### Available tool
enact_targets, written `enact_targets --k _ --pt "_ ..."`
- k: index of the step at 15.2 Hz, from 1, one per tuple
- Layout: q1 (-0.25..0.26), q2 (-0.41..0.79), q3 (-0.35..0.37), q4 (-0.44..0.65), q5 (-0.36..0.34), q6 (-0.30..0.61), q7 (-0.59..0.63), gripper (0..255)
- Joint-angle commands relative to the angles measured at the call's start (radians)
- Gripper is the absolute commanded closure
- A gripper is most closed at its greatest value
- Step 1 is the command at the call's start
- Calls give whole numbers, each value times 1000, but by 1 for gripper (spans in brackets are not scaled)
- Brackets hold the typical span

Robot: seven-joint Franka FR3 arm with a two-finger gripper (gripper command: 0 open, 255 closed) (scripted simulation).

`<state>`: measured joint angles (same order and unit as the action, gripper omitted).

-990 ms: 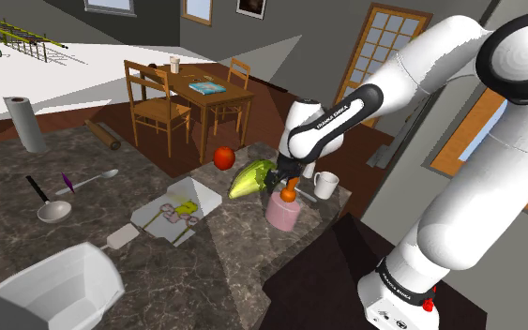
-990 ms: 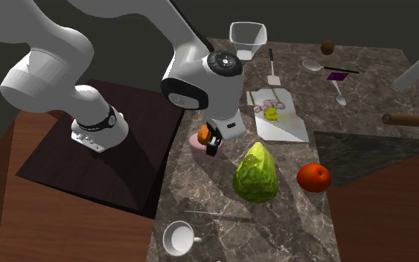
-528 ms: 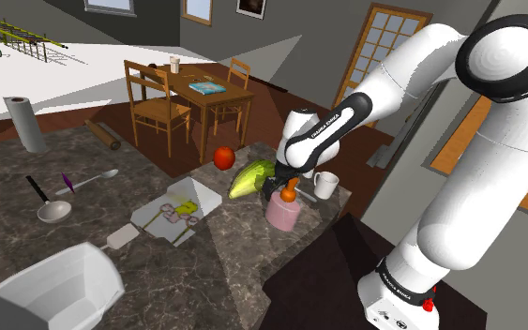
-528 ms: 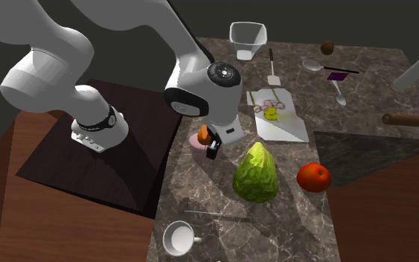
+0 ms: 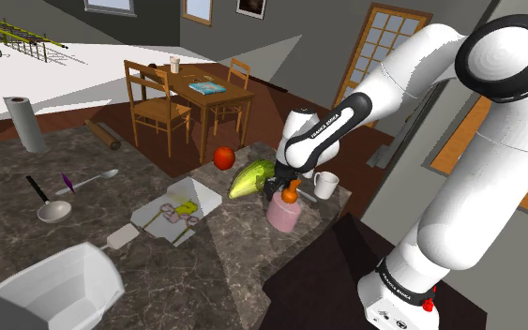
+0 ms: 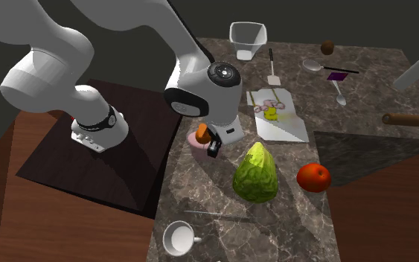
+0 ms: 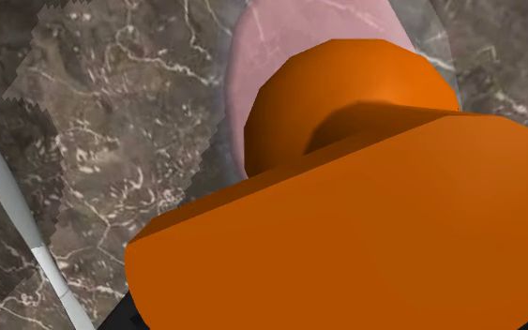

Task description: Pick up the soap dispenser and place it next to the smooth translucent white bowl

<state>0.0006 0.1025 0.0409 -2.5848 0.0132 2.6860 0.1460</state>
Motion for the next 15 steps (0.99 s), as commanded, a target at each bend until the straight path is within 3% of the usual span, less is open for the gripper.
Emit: enact_targets --k 1,7,15 --pt "0 1 0 -1 0 -1 0 255" --pt "0 1 0 -1 0 -1 0 255" --pt "-1 -113 1 5 6 -121 -4 255"
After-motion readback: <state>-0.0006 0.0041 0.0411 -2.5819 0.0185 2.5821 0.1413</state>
